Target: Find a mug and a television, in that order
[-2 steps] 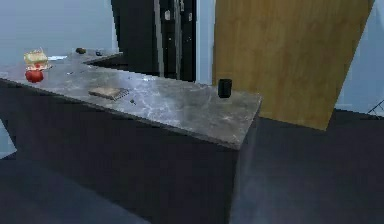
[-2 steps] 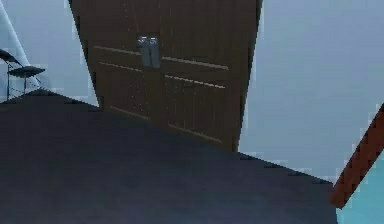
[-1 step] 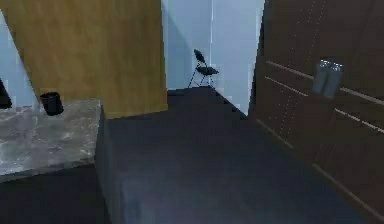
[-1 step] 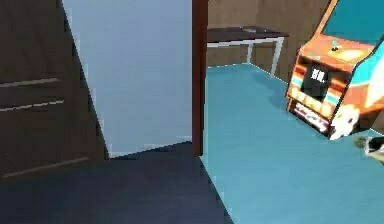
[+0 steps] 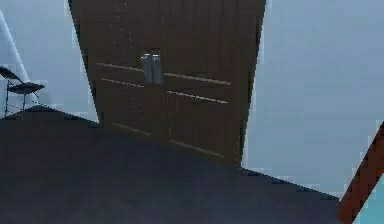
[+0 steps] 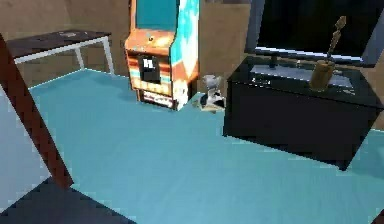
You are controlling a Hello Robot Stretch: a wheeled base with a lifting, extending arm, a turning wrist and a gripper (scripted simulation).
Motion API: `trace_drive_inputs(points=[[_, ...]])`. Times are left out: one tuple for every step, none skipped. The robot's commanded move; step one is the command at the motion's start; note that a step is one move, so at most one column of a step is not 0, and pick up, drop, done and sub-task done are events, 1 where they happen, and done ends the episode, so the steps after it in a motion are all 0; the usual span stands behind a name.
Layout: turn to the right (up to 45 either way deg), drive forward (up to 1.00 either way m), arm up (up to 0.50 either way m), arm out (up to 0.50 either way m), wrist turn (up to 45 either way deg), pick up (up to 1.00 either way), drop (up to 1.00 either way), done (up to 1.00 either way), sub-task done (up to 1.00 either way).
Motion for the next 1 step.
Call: trace_drive_inputs(points=[[45.0,0.00,0.00,0.00,0.0,0.00,0.00,0.00,0.00]])
